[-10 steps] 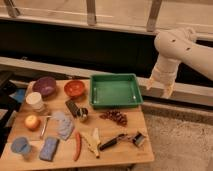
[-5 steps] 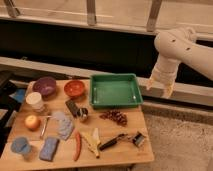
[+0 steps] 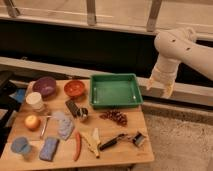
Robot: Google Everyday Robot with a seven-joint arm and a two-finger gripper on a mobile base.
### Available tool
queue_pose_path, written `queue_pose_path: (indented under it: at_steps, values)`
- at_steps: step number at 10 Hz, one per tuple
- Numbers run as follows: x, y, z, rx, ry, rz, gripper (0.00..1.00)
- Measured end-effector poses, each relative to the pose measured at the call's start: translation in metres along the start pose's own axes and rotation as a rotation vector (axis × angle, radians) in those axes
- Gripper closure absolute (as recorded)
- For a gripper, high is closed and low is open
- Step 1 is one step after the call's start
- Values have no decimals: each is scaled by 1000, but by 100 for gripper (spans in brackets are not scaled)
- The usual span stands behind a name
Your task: Place towel in tray
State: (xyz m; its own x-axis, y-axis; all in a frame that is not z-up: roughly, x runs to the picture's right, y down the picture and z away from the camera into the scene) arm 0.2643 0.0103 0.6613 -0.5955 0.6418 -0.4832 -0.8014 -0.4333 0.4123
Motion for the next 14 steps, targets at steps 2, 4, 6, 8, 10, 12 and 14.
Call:
queue_pose_path:
  at_steps: [2, 4, 6, 8, 10, 12, 14]
  values:
    - [0, 0, 0, 0, 0, 0, 35]
    - [0, 0, 0, 0, 0, 0, 35]
    - [2, 4, -5, -36, 18, -9, 35]
    - [6, 24, -17, -216, 105, -27, 35]
    - [17, 48, -41, -385, 144, -68, 35]
    - [36, 74, -75, -469, 140, -134, 35]
    - [64, 93, -98, -537, 115, -204, 35]
